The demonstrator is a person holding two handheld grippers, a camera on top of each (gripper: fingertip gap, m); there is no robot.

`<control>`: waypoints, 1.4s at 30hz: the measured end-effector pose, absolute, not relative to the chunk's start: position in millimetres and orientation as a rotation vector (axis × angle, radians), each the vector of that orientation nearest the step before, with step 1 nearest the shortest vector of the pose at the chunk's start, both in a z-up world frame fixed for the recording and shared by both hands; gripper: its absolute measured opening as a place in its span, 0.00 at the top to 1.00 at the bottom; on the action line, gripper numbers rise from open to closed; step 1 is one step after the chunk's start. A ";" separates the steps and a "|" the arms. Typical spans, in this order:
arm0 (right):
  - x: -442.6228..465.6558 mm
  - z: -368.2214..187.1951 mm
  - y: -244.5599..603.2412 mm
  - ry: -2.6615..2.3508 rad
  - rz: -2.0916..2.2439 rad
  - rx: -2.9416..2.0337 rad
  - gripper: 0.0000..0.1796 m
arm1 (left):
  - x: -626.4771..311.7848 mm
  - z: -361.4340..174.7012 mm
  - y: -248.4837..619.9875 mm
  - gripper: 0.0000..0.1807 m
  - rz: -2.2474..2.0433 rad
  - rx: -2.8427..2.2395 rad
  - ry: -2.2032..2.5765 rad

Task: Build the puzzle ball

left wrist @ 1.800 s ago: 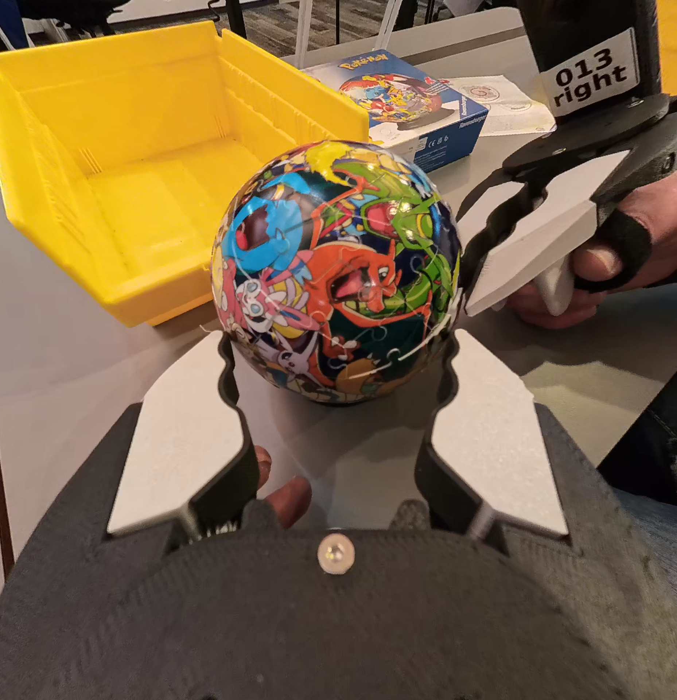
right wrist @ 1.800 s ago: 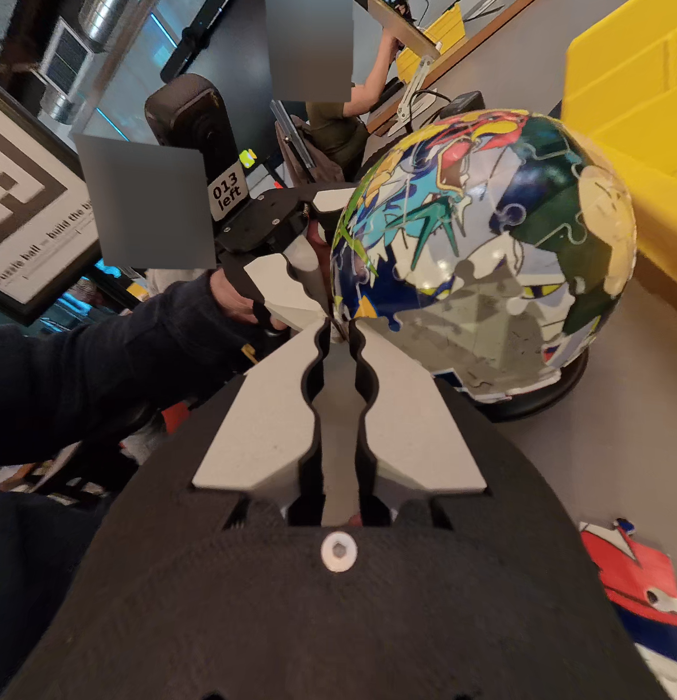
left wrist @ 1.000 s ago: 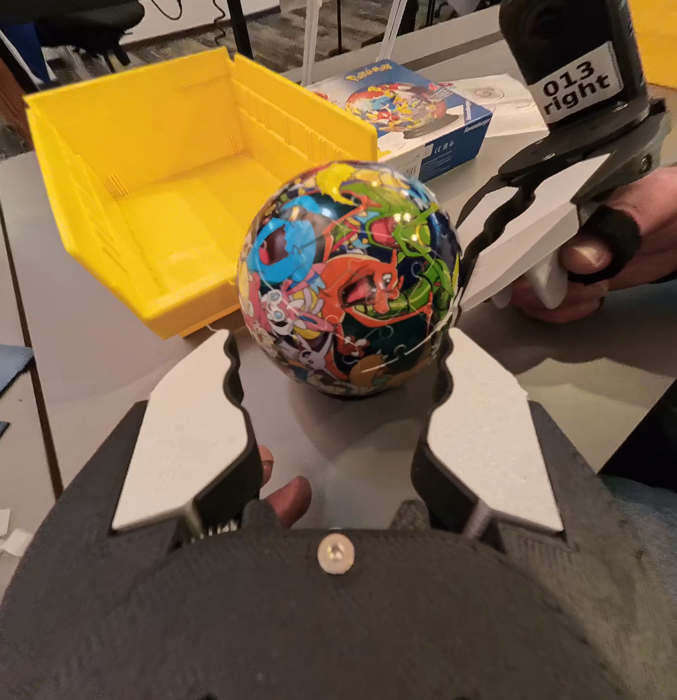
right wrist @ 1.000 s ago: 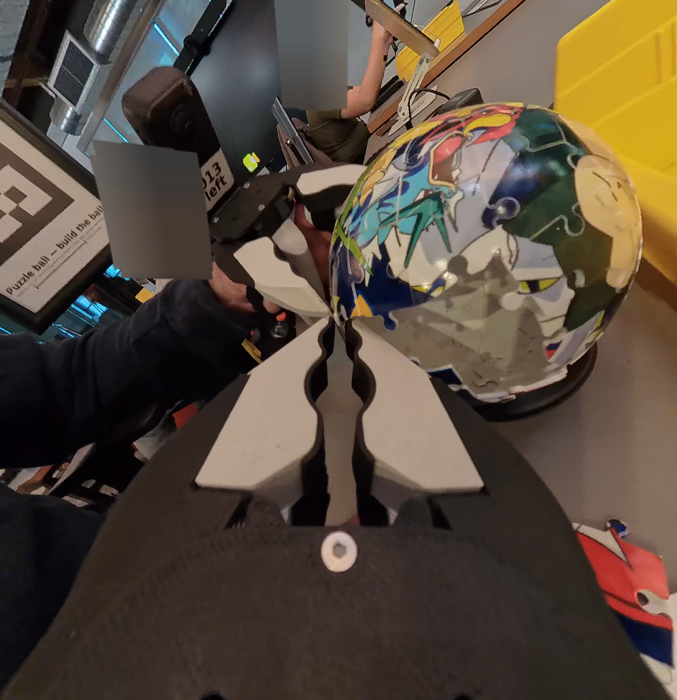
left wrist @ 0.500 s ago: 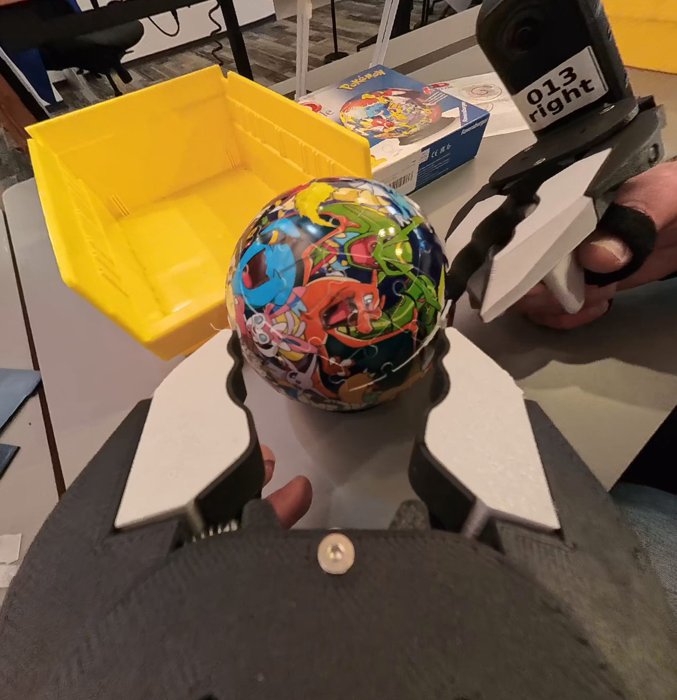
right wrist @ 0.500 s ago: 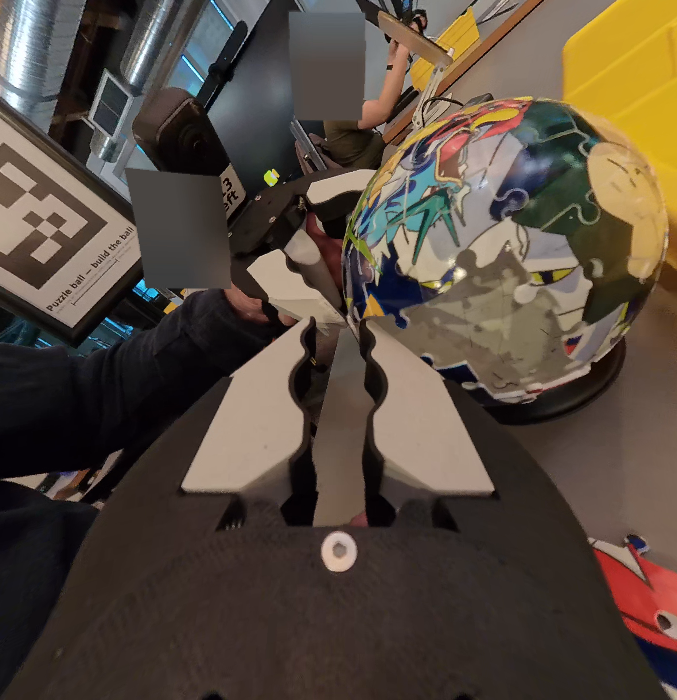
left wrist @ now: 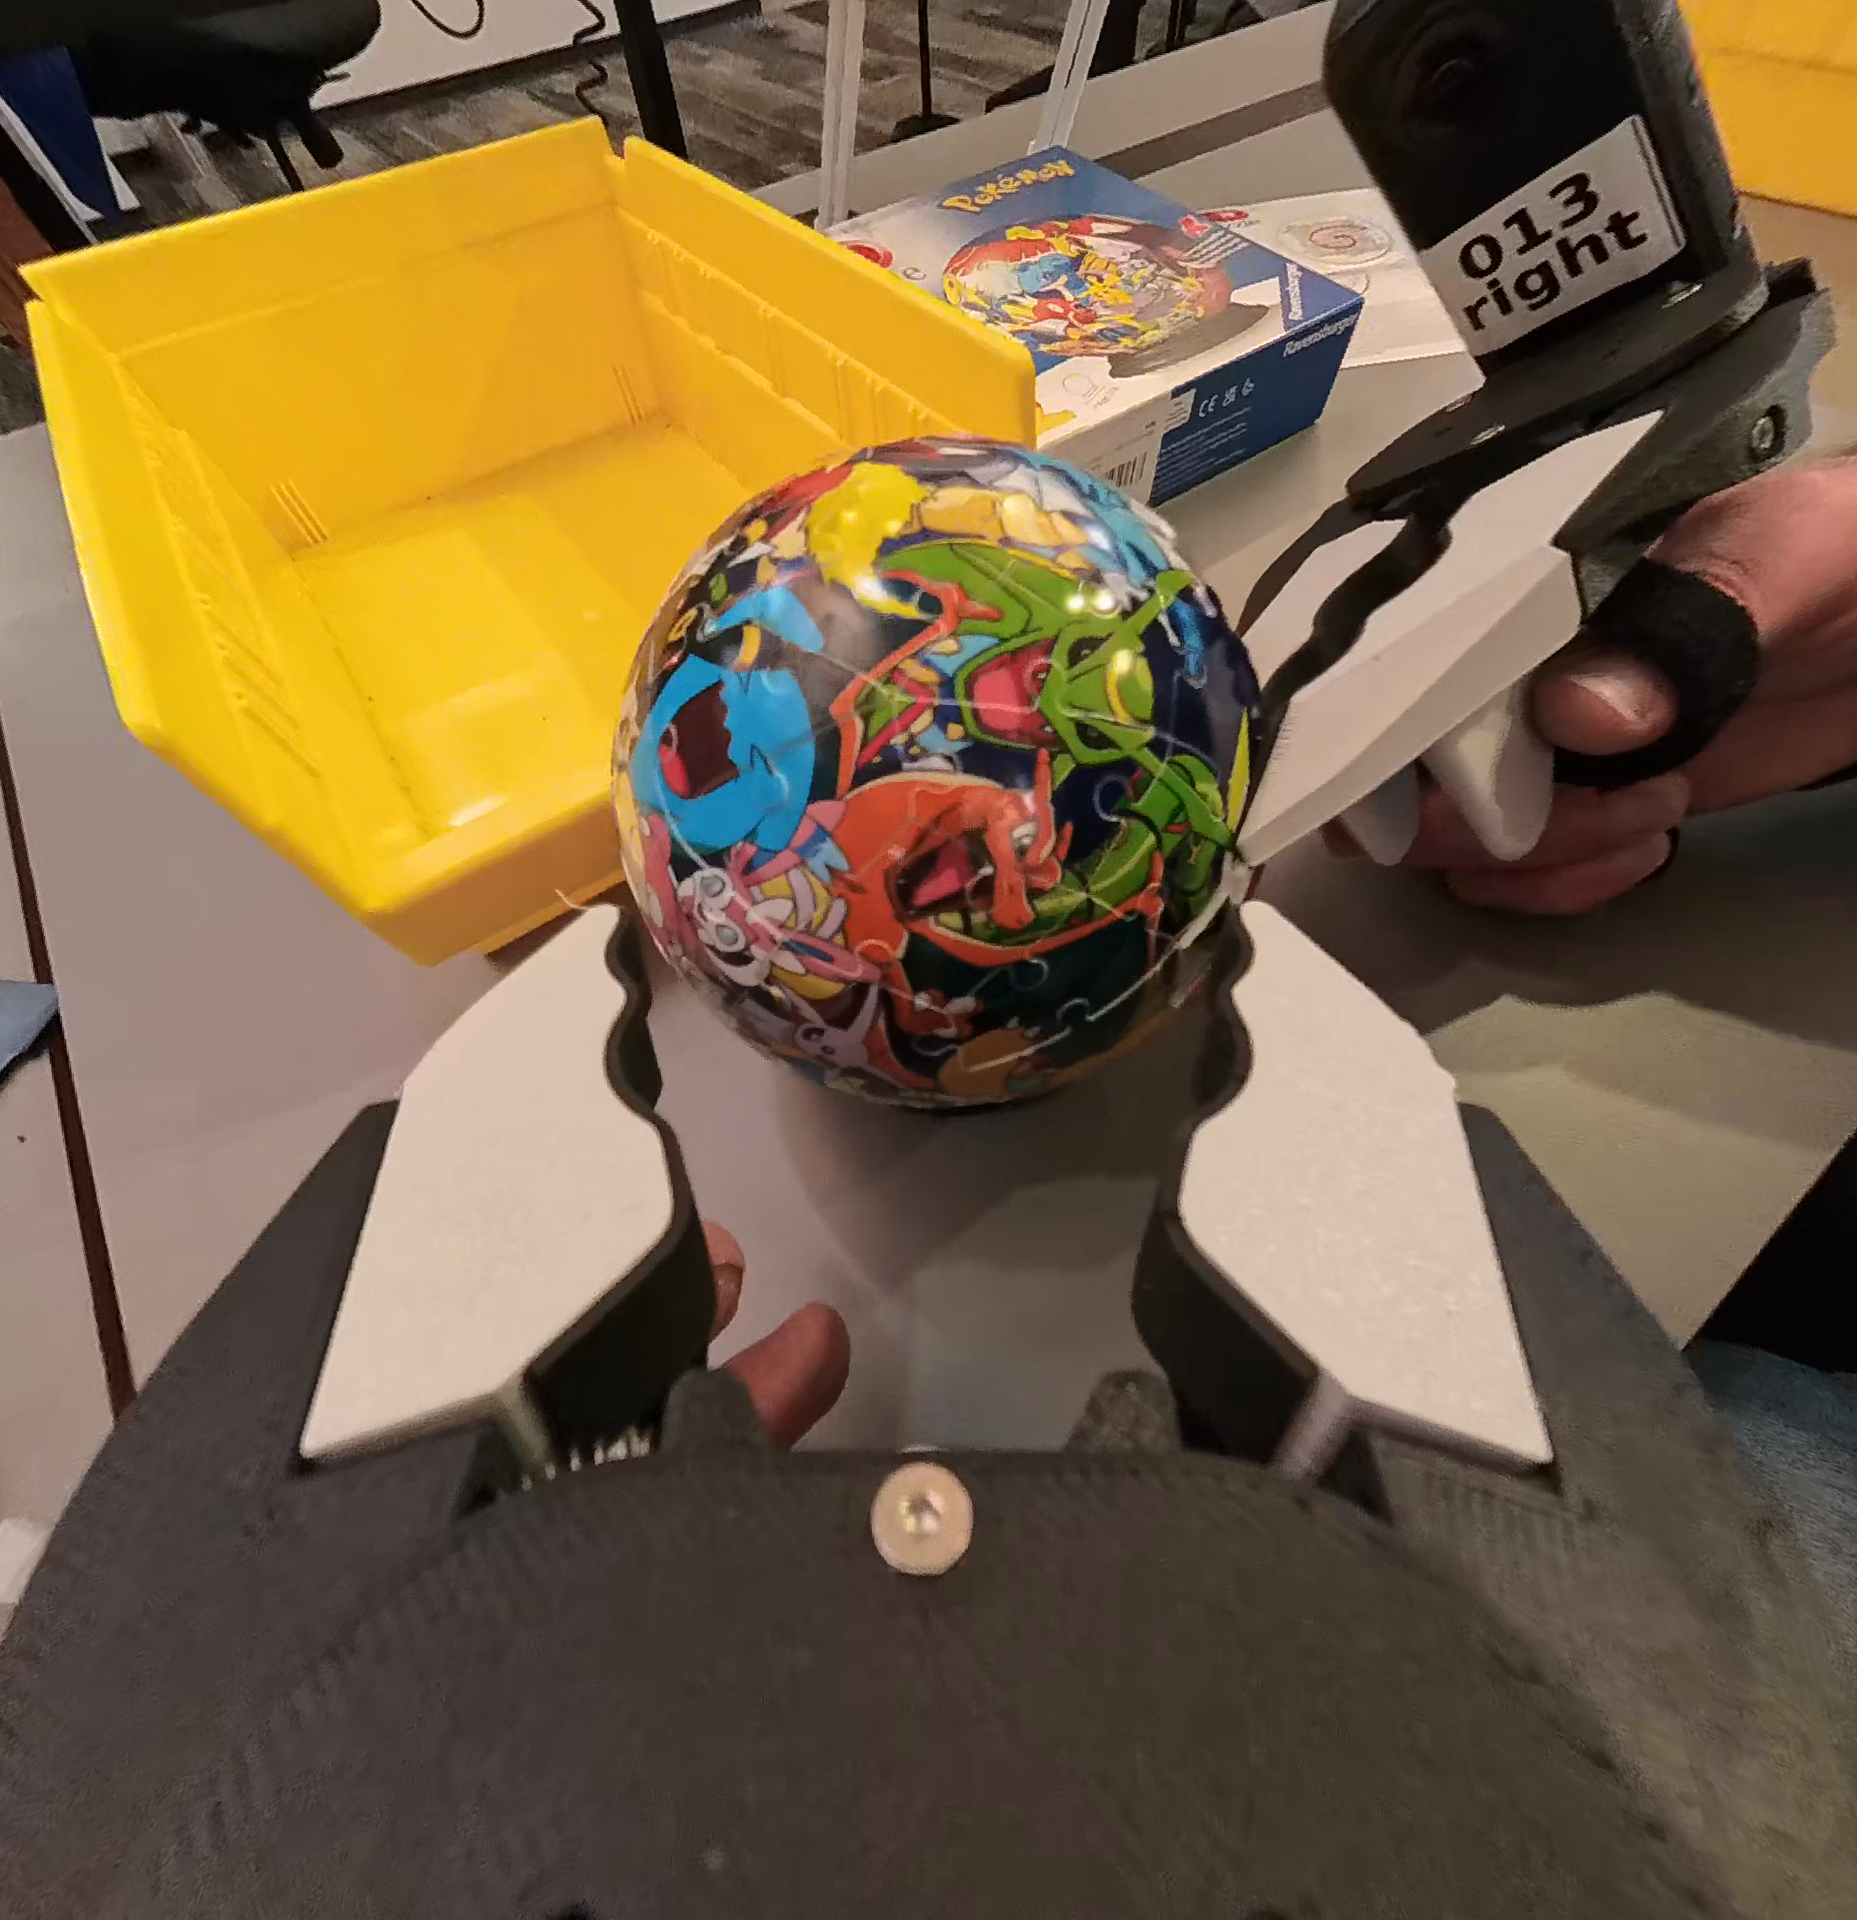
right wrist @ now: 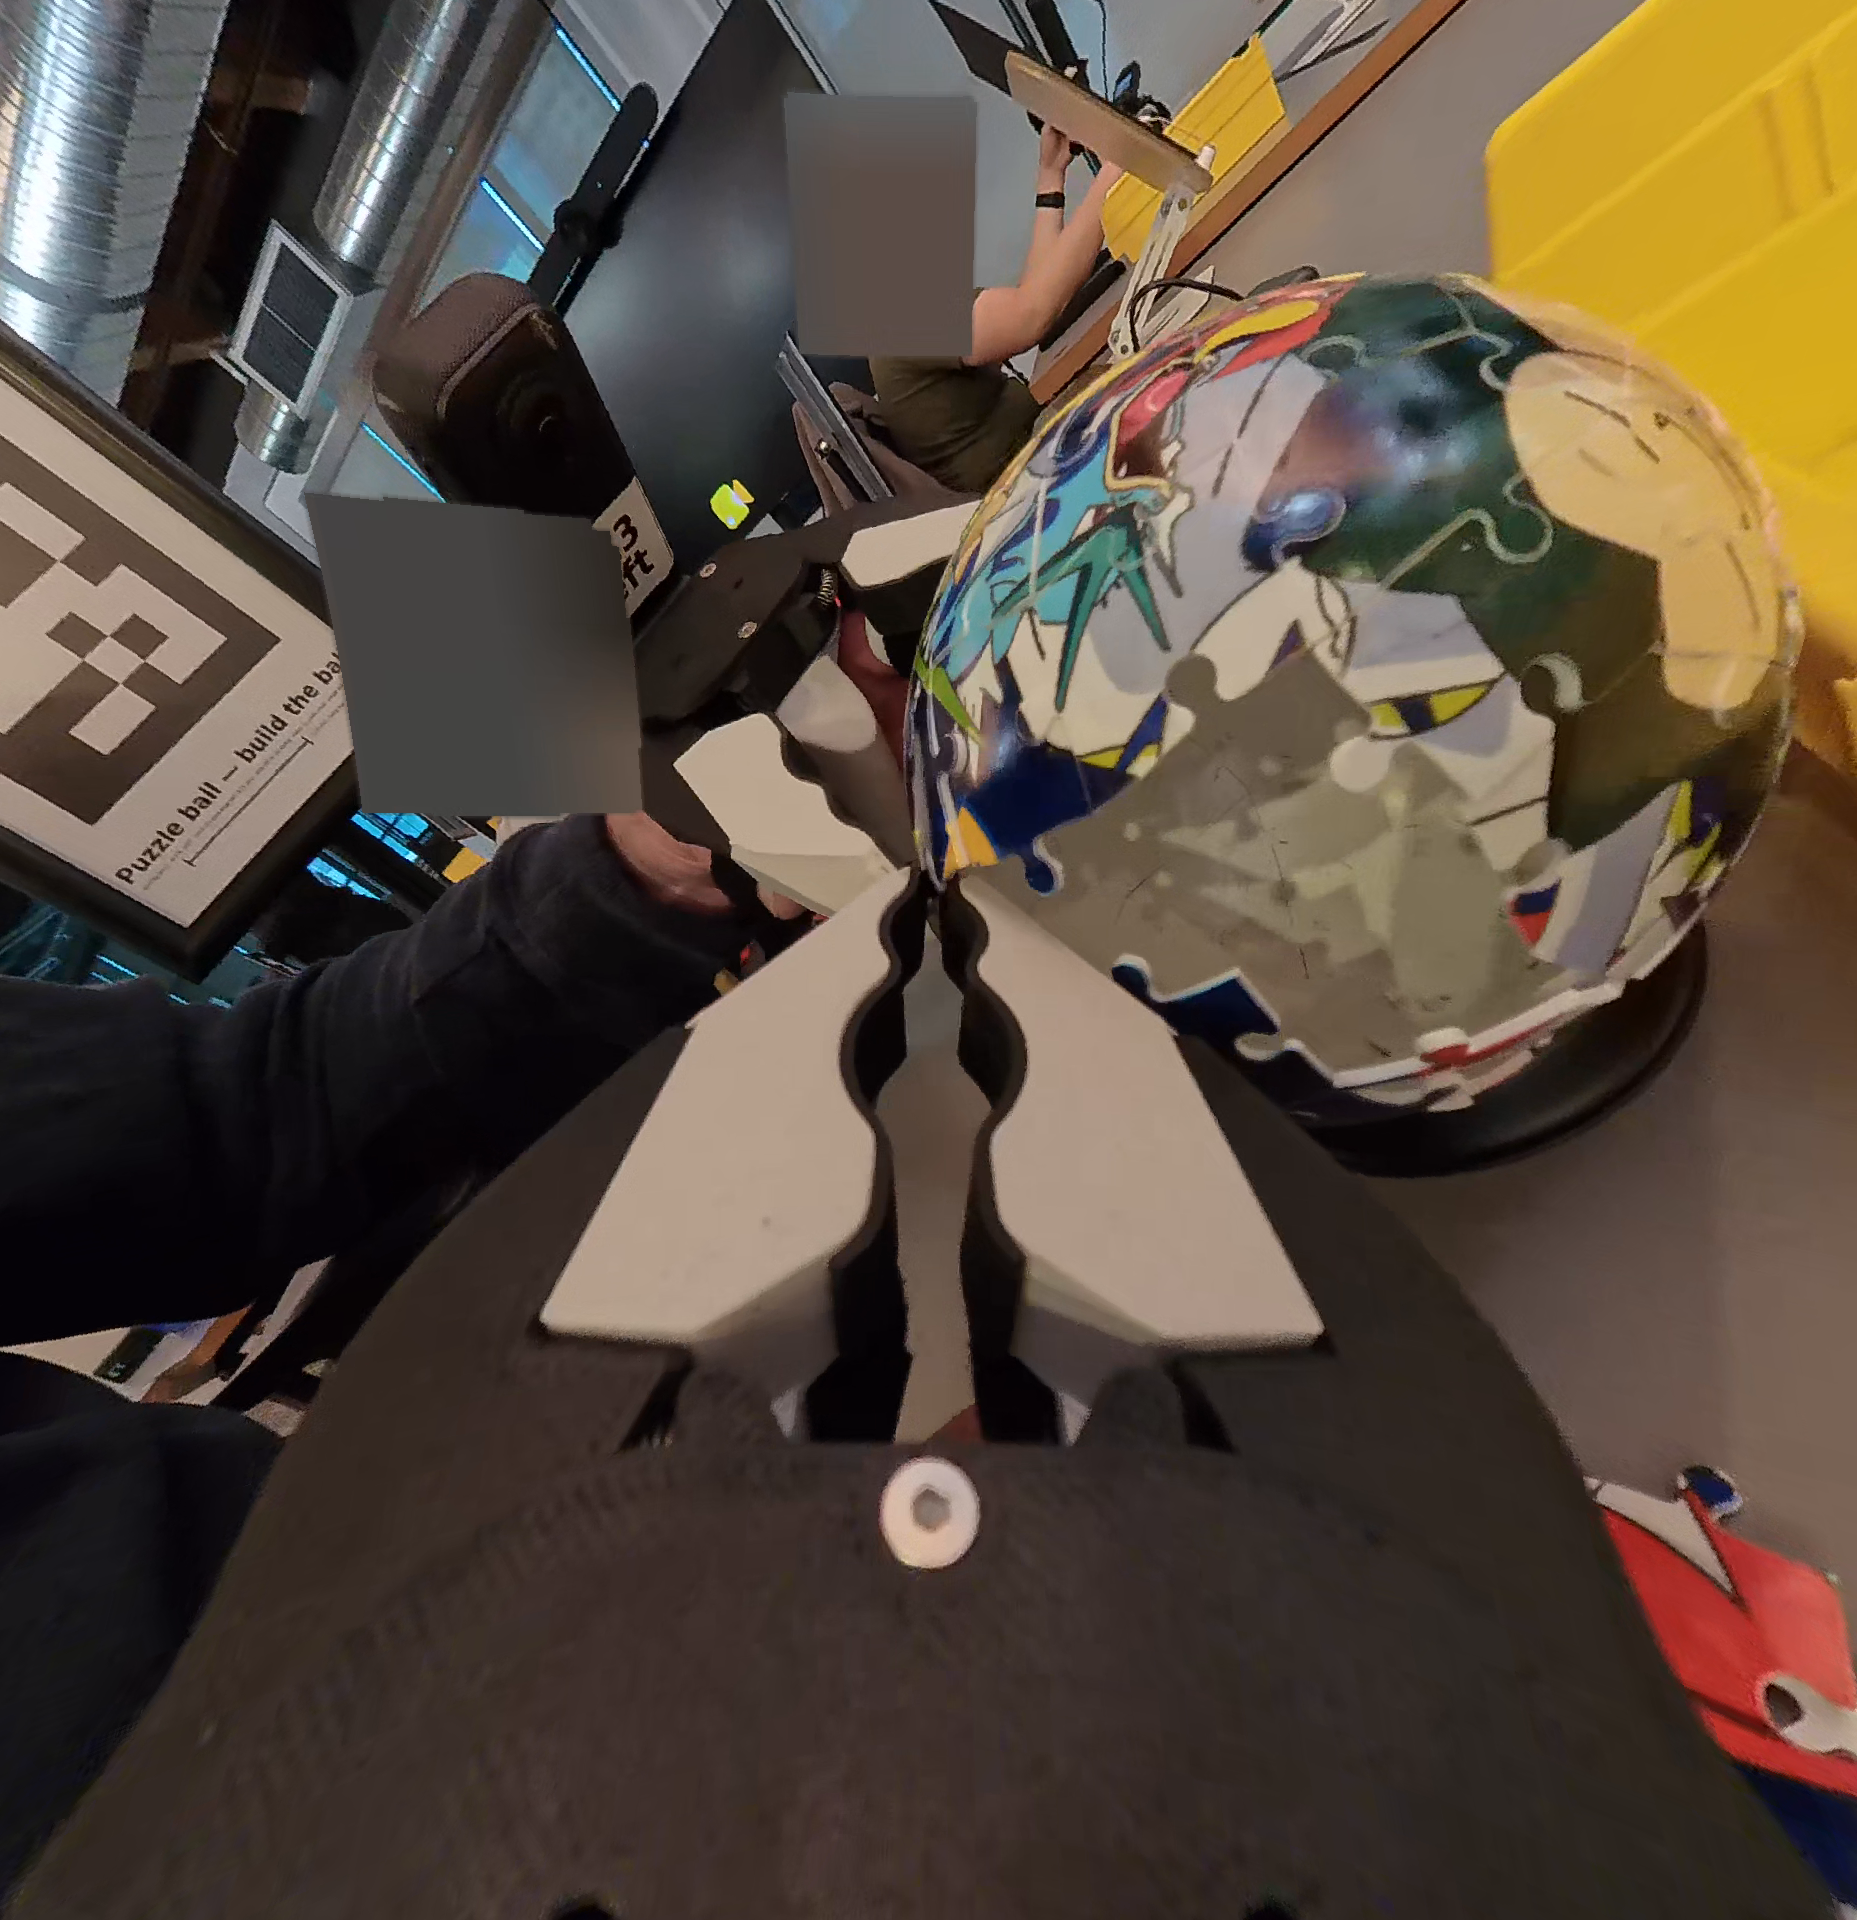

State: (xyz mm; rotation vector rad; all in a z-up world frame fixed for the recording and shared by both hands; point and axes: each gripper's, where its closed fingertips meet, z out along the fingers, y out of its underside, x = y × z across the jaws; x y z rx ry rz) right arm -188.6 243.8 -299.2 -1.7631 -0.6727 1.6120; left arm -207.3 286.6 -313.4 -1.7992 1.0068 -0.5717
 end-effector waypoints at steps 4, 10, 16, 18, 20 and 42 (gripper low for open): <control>-189.2 -299.7 245.0 -0.678 1.587 -1.765 0.99 | -207.2 -313.9 286.8 0.45 -0.574 -1.797 1.005; -190.0 -304.6 247.5 -0.684 1.541 -1.796 1.00 | -205.1 -318.4 289.8 0.45 -0.580 -1.809 0.979; -190.2 -304.2 246.4 -0.687 1.571 -1.795 0.99 | -207.8 -316.2 286.7 0.47 -0.541 -1.781 1.001; -188.9 -302.8 247.1 -0.673 1.600 -1.793 1.00 | -209.6 -317.6 286.2 0.47 -0.523 -1.777 1.018; -188.2 -302.7 247.3 -0.671 1.604 -1.792 0.99 | -209.0 -318.8 287.0 0.47 -0.513 -1.774 1.021; -188.3 -310.9 240.2 -0.863 1.444 -1.818 0.97 | -205.2 -307.8 287.8 0.39 -0.343 -1.668 1.098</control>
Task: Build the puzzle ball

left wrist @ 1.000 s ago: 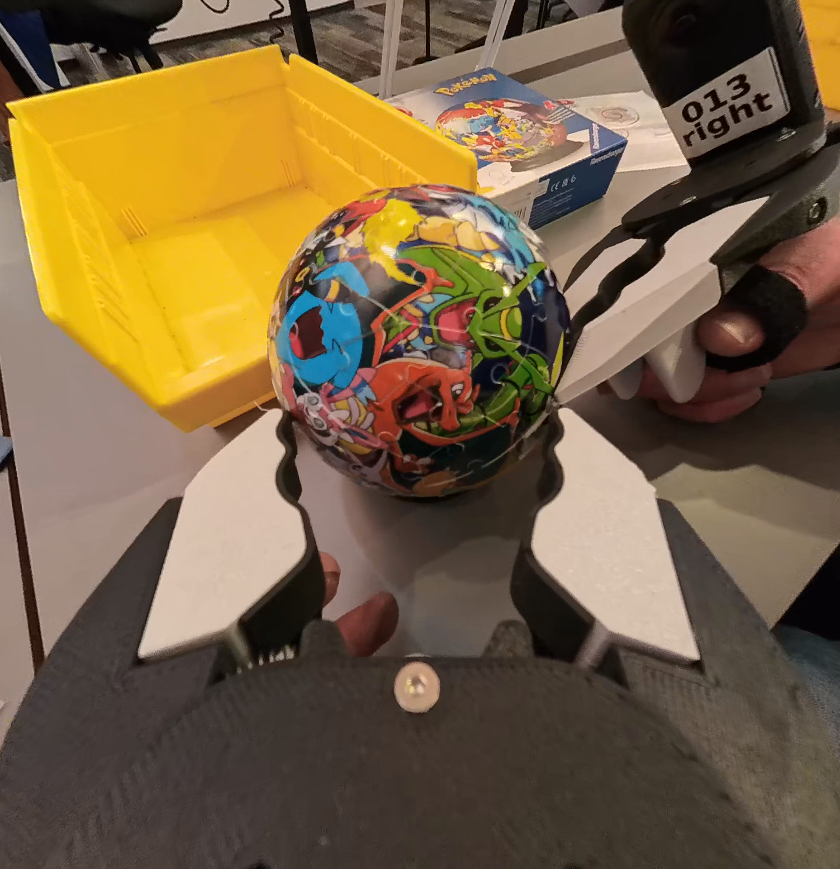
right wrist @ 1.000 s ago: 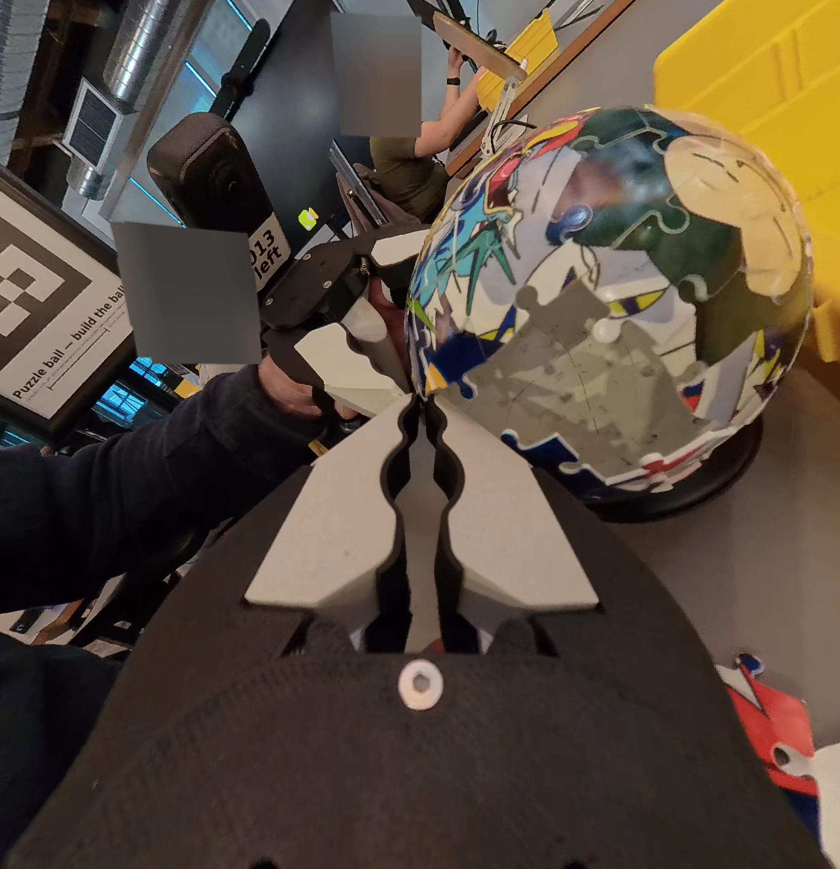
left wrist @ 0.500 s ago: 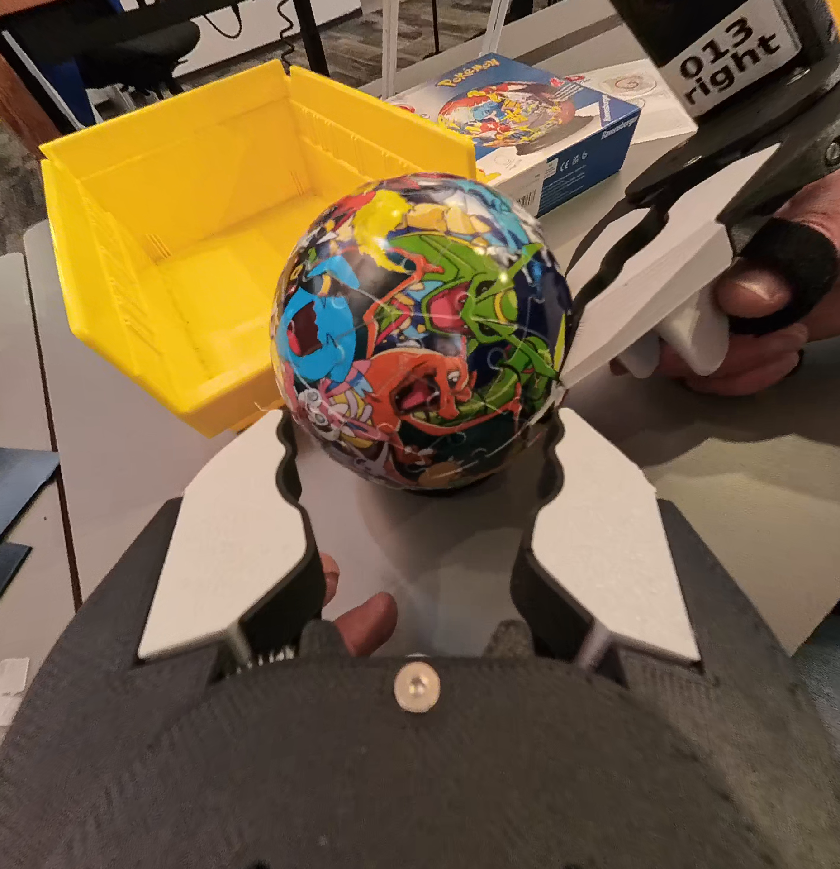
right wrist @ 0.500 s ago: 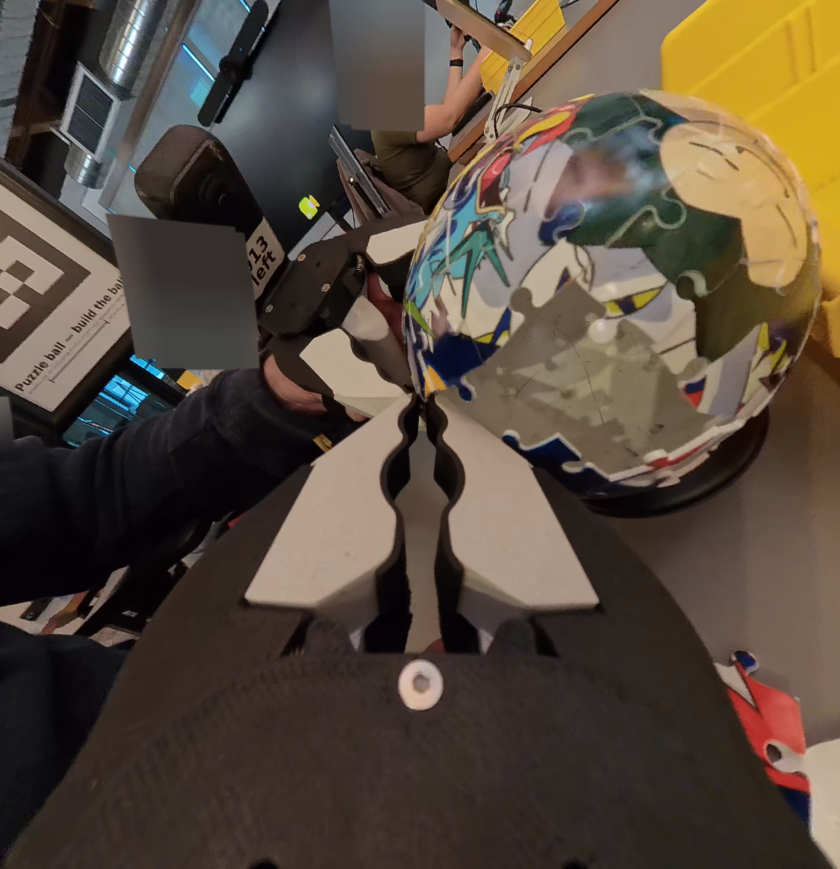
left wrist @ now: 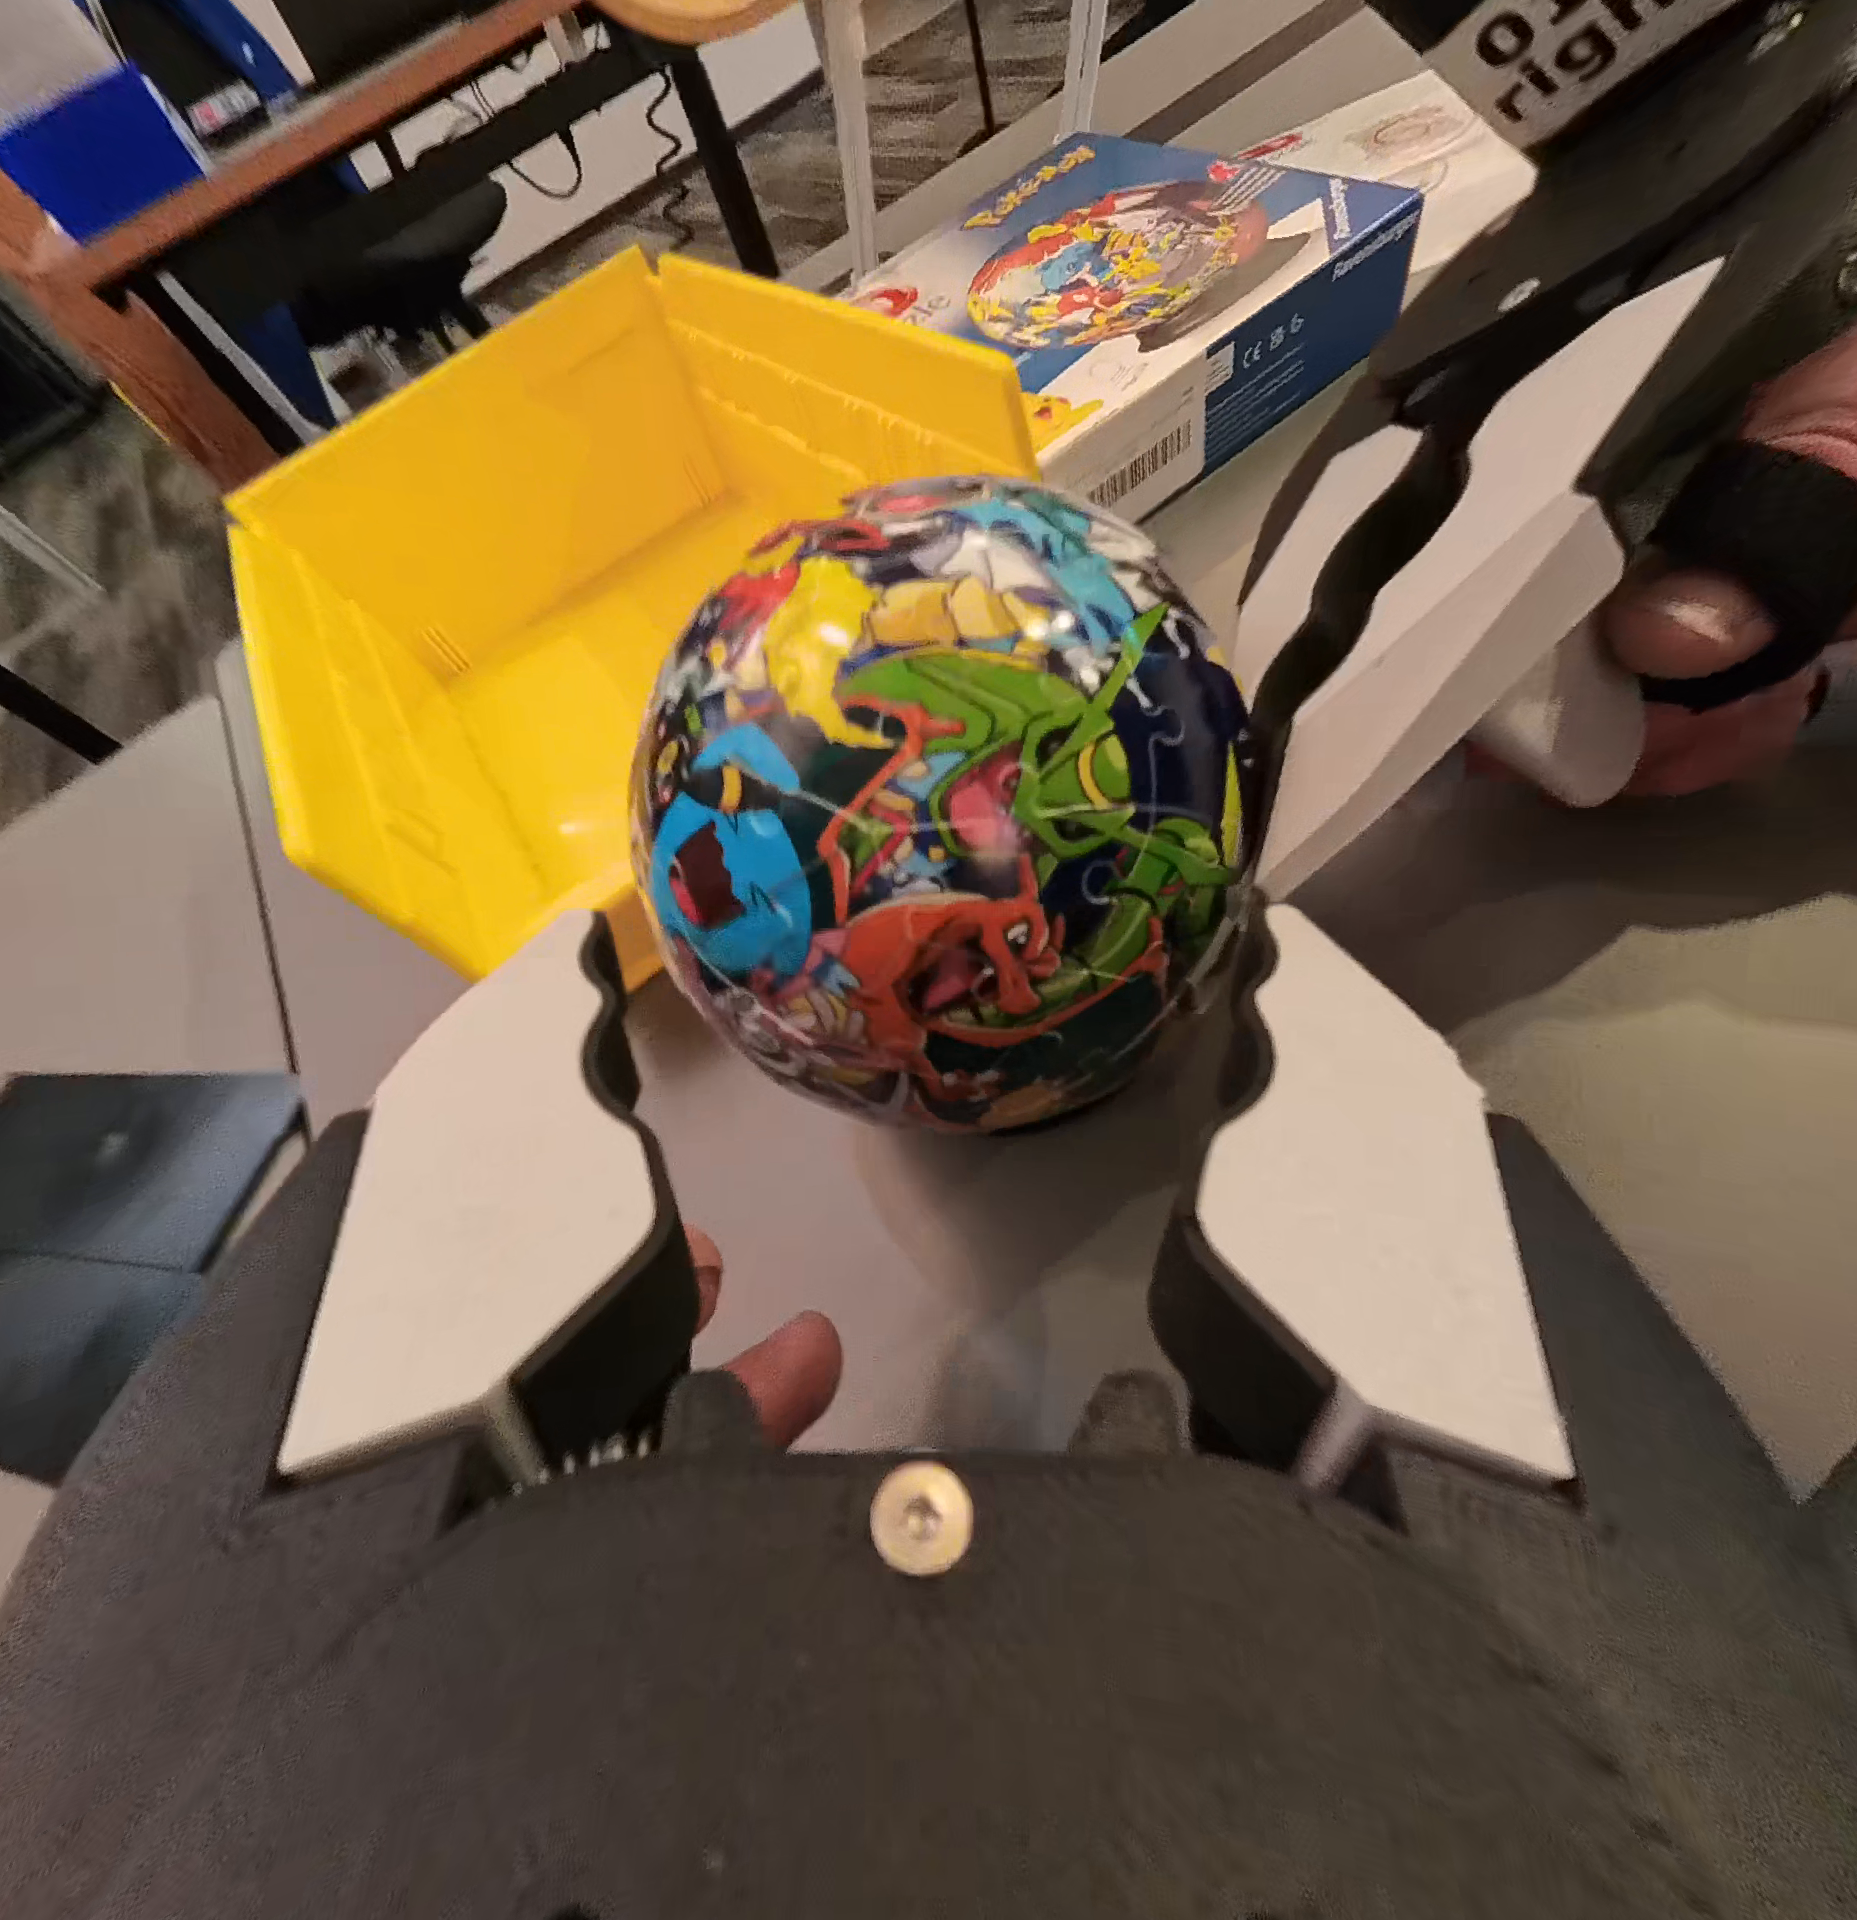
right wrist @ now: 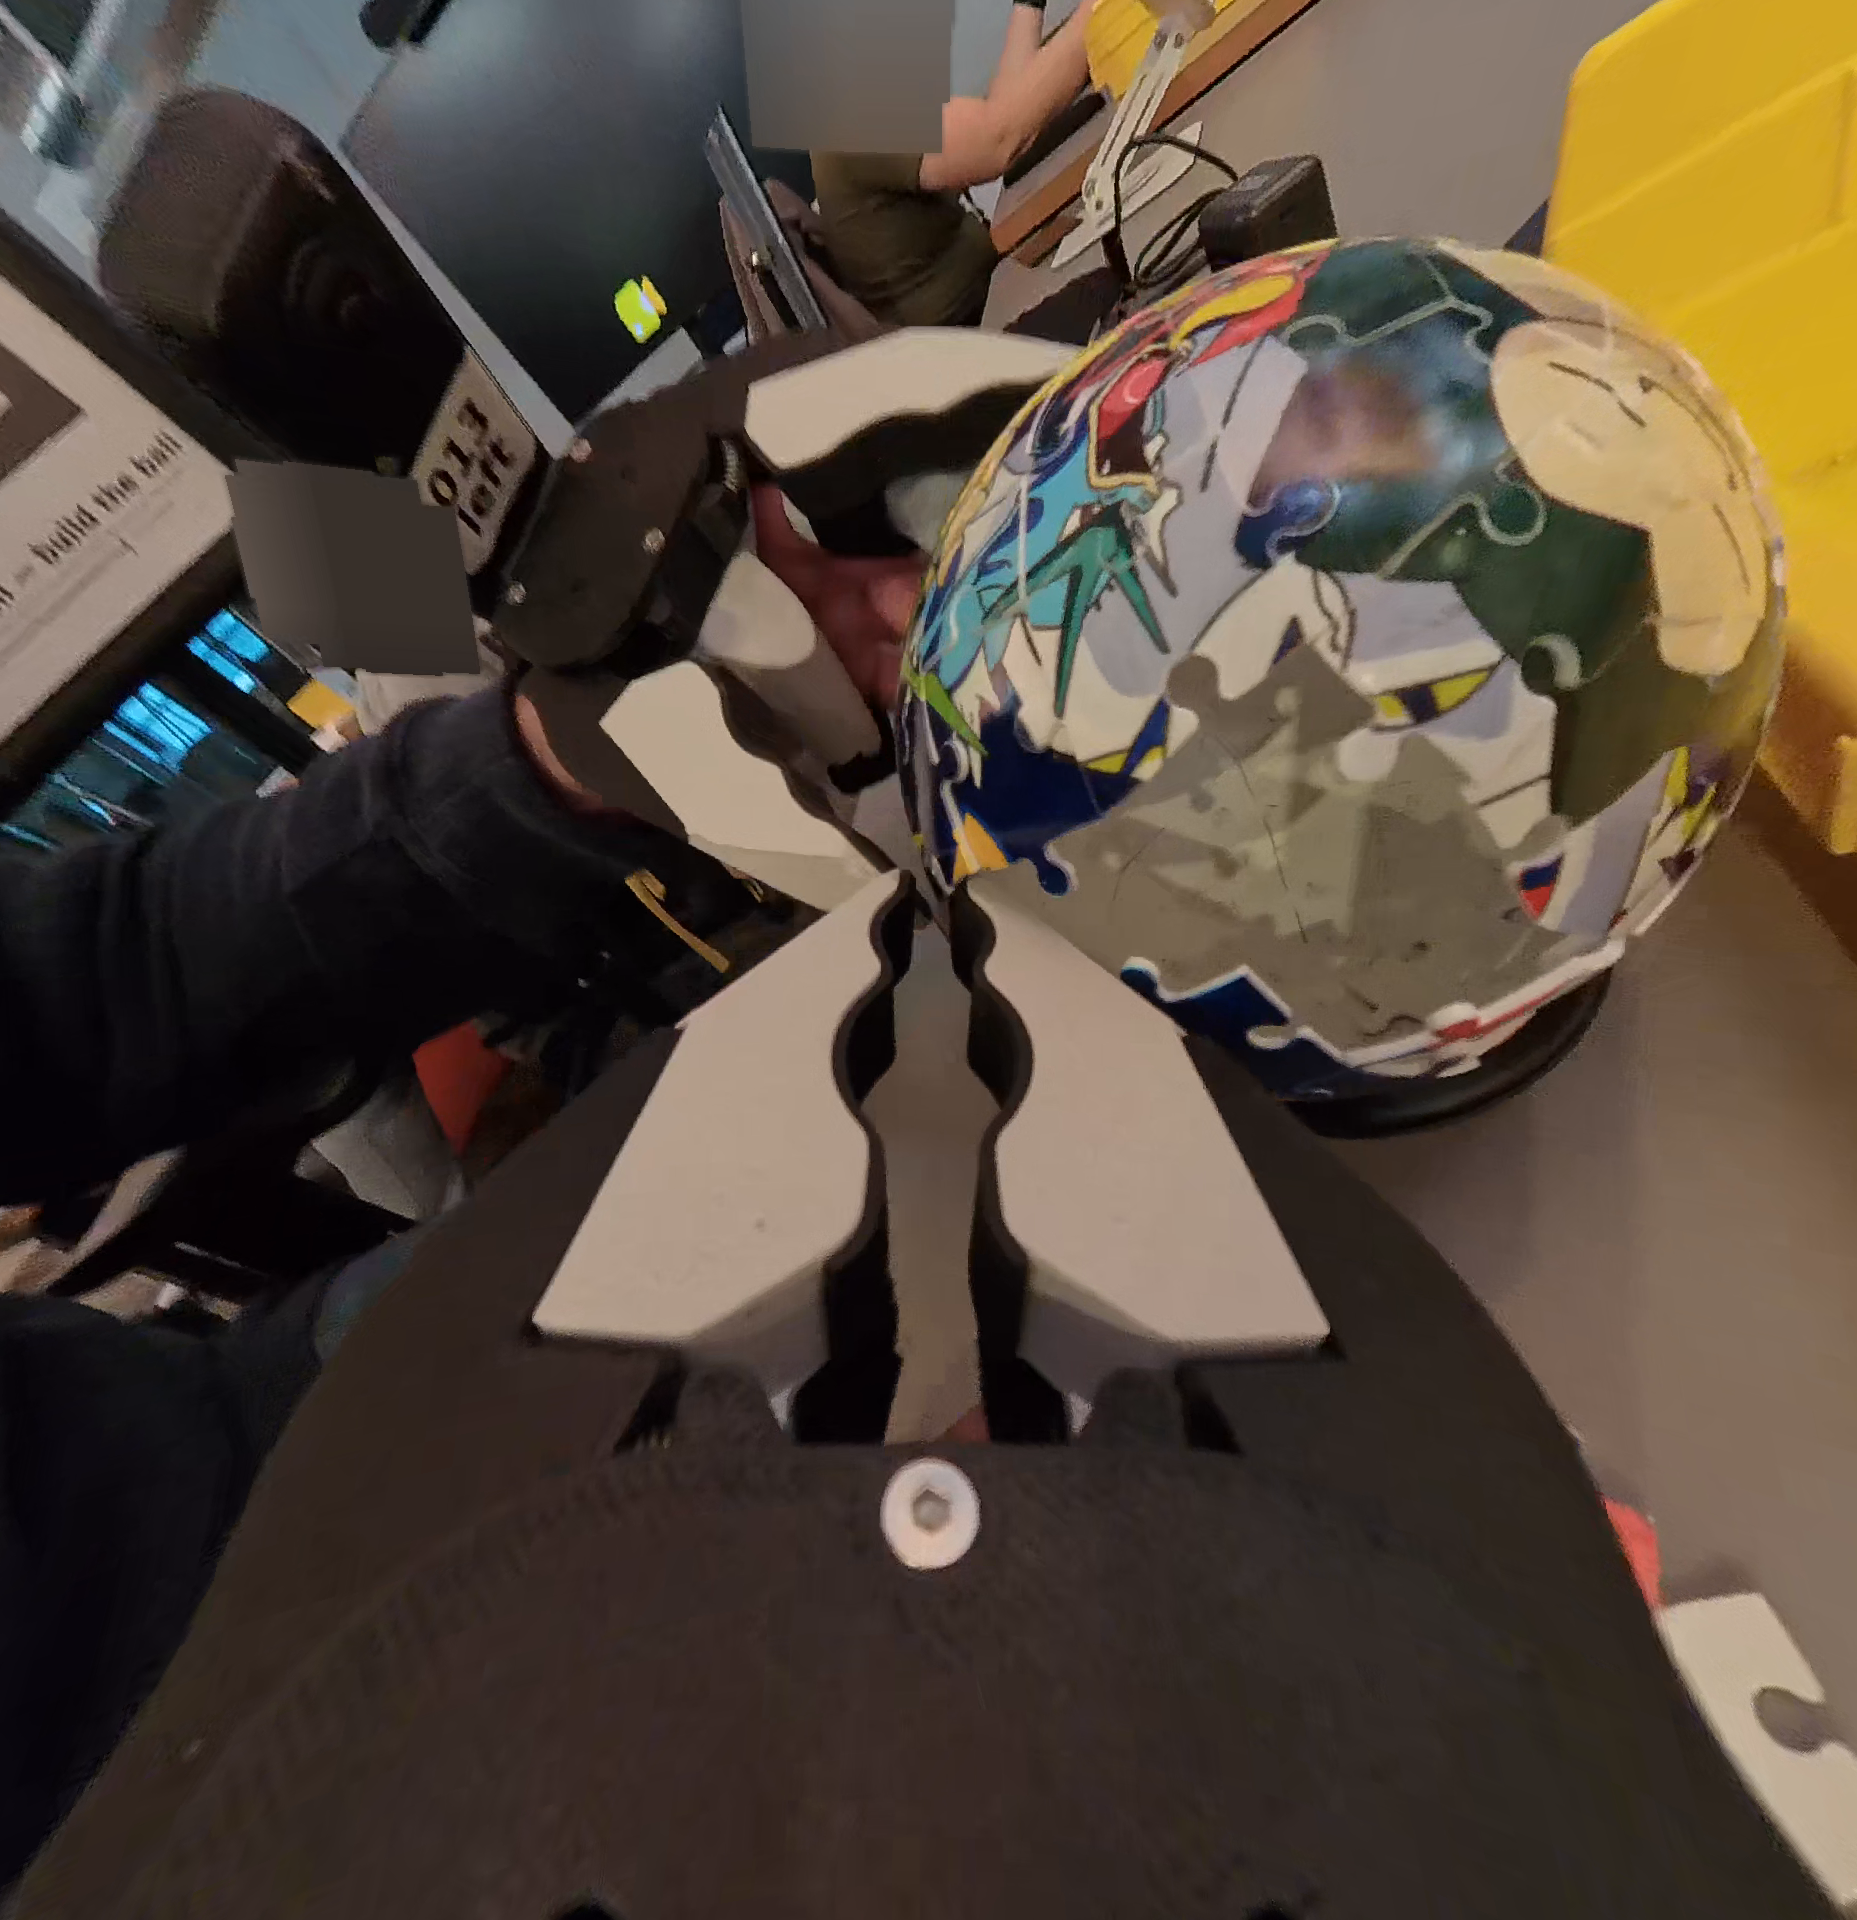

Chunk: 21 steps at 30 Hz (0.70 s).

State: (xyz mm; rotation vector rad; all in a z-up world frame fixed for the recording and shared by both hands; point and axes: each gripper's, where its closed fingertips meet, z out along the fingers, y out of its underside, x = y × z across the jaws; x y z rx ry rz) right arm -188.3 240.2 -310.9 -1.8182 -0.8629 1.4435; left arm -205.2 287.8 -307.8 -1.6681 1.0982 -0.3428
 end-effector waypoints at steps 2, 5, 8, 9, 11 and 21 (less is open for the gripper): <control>-186.4 -310.9 238.9 -0.900 1.434 -1.816 0.96 | -203.6 -304.2 287.1 0.34 -0.275 -1.632 1.146; -182.4 -314.4 236.6 -0.996 1.361 -1.803 0.95 | -198.6 -303.7 281.4 0.31 -0.212 -1.567 1.259; -180.8 -316.2 234.5 -1.080 1.295 -1.779 0.95 | -191.3 -302.4 281.3 0.31 -0.198 -1.517 1.337; -180.8 -317.5 234.6 -1.100 1.273 -1.774 0.96 | -188.8 -302.0 282.5 0.31 -0.197 -1.504 1.352; -180.9 -318.3 236.3 -1.120 1.245 -1.762 0.98 | -186.9 -305.9 286.5 0.34 -0.169 -1.491 1.390; -182.7 -317.7 238.0 -1.159 1.257 -1.730 0.99 | -183.9 -307.4 289.2 0.37 -0.173 -1.431 1.424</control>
